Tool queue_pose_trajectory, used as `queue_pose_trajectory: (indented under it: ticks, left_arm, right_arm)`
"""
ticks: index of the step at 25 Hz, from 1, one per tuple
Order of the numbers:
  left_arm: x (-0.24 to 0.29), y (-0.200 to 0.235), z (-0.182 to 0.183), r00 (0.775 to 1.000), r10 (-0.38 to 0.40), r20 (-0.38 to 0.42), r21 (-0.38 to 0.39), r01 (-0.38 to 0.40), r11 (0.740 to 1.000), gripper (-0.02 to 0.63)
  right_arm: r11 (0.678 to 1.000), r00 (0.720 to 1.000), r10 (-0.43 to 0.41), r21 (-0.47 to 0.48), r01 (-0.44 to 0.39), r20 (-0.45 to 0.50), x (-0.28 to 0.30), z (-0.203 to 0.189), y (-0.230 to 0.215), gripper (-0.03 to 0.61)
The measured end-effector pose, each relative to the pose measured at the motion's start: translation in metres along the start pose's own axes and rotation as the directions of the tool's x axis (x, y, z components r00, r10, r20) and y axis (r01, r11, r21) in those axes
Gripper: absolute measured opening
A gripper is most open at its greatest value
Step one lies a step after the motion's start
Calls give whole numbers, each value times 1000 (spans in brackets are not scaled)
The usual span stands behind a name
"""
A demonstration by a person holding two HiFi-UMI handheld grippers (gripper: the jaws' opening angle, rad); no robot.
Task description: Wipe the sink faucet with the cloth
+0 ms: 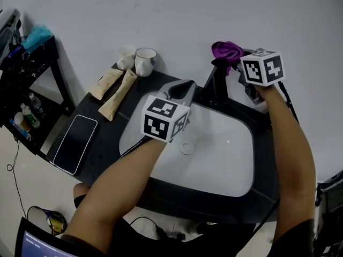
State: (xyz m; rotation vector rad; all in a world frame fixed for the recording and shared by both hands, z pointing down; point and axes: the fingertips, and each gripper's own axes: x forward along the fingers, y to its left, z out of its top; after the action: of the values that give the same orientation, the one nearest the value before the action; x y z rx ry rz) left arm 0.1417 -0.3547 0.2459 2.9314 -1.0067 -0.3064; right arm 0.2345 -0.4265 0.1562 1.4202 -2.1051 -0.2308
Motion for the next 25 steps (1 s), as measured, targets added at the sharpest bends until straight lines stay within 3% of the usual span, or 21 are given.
queue_pose_trajectory:
  ticks: [2,9,13,19,25]
  left_arm:
    - [0,0,0,1000,-1,1,-3,1,1000,15]
    - [0,1,-1,1000,4,-12,21,-4,1000,15]
    - [-1,-2,-3,1000,2,-28,59,0,998,15]
    - [-5,-2,-6,999,15,-52,83,-11,996,17]
    - [-10,0,-7,997,34,-68,93,-27,995,17]
  right_arm:
    - [999,999,35,-28,-35,23,-4,5,13,51]
    - [987,985,145,56,-150,96,-20,15,43,51]
    - [959,960,246,110,-261,135,-31,20,62,51]
    - [904,905,394,109,-414,161,-60,28,100,51]
    - [880,874,439,97,-465,209,-81,19,114,52]
